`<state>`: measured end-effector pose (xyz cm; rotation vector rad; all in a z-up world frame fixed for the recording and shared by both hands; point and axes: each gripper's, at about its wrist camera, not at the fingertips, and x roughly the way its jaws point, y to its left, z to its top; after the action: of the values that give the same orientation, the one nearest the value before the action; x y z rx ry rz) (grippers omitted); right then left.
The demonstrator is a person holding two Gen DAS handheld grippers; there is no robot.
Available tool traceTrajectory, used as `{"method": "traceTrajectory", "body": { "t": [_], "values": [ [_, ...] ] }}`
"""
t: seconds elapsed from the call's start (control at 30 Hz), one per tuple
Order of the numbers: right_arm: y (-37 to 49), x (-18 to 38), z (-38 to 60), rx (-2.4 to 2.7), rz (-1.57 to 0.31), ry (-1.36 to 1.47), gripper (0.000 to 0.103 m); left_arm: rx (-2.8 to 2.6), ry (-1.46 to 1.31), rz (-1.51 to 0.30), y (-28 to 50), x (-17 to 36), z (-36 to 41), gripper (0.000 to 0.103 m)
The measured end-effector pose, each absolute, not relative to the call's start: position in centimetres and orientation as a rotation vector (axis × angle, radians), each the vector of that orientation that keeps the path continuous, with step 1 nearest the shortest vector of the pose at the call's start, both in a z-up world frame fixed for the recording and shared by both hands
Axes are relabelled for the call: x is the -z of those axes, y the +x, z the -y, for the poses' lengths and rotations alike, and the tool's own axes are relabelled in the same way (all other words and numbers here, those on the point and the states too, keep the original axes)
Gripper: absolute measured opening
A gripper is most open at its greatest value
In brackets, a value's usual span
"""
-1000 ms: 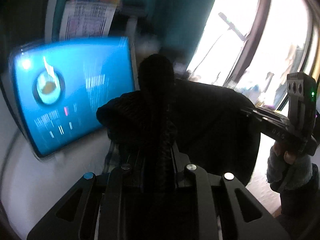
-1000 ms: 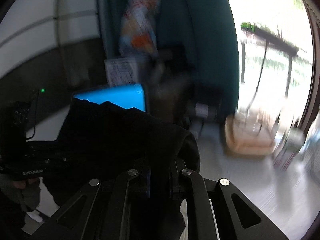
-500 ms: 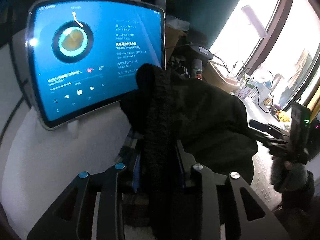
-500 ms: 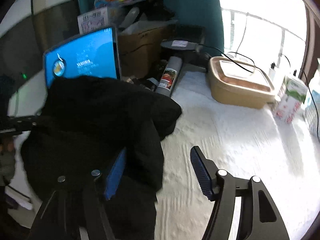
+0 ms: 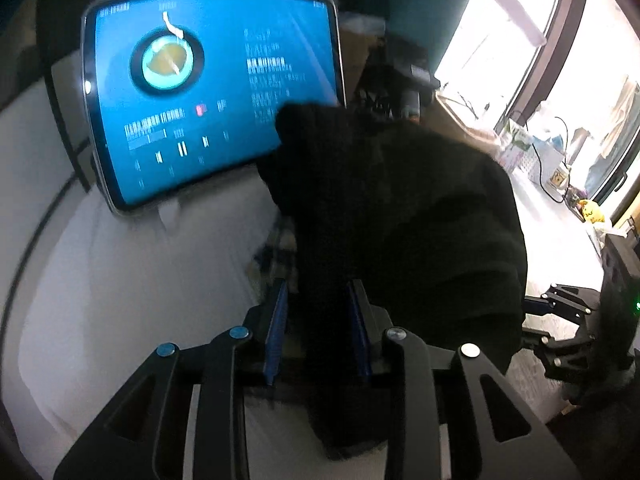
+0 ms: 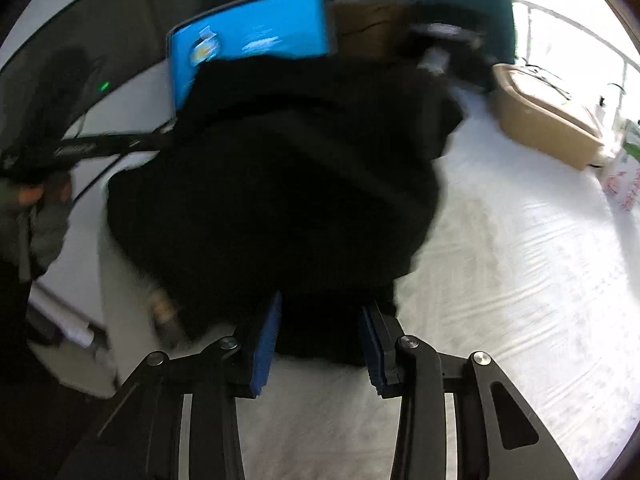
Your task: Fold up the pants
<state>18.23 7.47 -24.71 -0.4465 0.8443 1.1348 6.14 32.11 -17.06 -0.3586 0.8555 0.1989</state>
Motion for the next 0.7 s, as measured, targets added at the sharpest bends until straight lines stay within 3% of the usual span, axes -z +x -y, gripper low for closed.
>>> {"method": "traceTrajectory", "body": {
  "t": [0.43, 0.7],
  "values": [
    [24.3, 18.3, -5.8, -1.015, -0.673, -0.313, 0.04, -0.145, -0.194, -0.63, 7.7, 9.7, -30.6, 0.029],
    [27.6, 18.4, -13.2, -1.091, -0.659, -0.376, 0.04, -0.069, -0.133, -0.778, 15.0, 12.9, -31.1, 0.029]
  ]
}}
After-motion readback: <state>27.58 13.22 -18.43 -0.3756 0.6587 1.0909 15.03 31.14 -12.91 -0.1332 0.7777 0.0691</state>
